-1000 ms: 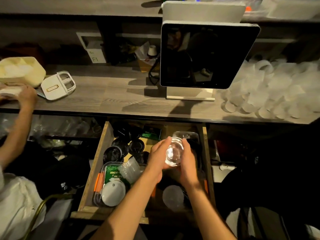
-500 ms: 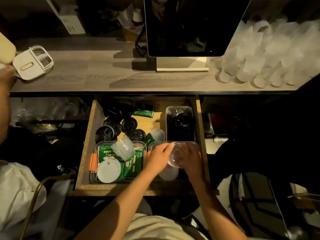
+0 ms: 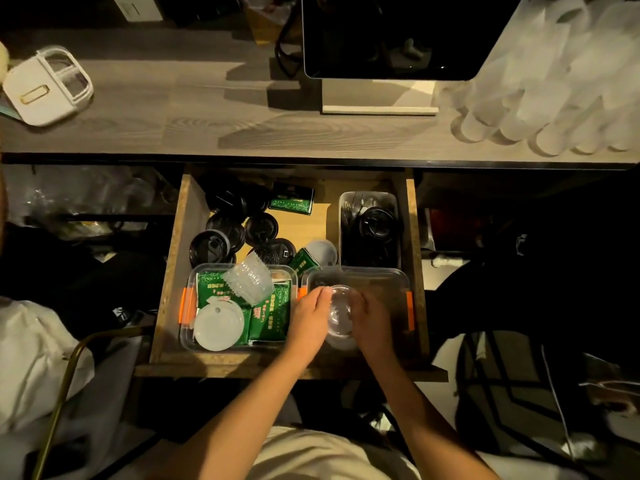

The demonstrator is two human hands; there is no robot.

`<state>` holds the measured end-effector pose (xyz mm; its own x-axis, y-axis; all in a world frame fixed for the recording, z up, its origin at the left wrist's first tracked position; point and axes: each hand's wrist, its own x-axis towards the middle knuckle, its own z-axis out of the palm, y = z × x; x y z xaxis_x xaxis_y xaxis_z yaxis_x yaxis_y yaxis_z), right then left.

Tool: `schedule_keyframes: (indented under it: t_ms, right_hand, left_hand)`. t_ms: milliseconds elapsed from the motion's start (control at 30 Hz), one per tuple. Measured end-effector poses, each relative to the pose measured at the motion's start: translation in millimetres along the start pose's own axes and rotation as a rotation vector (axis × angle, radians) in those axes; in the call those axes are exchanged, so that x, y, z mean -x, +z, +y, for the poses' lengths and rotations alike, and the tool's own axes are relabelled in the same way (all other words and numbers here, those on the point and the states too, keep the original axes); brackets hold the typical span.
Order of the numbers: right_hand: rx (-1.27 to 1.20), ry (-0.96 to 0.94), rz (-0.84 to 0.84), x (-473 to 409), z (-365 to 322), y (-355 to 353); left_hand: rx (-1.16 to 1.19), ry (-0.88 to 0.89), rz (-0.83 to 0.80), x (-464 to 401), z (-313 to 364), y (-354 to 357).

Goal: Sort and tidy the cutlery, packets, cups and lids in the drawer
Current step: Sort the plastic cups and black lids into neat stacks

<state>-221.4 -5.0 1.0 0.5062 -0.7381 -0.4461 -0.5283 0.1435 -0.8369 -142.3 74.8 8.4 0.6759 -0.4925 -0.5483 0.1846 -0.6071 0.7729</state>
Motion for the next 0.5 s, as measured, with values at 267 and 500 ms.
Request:
schedule_keyframes:
  t_ms: [267, 500]
  right_hand:
    - [-0.204, 0.054, -0.332, -18.5, -48.2, 34.8]
    - [-0.289, 0.202, -0.14, -41.9, -77.7, 93.3]
  left_hand:
    - [0.141, 0.121, 0.107, -16.6, 9.2, -60.7]
    - [0.2, 0.02, 0.431, -29.0, -8.1, -136.4]
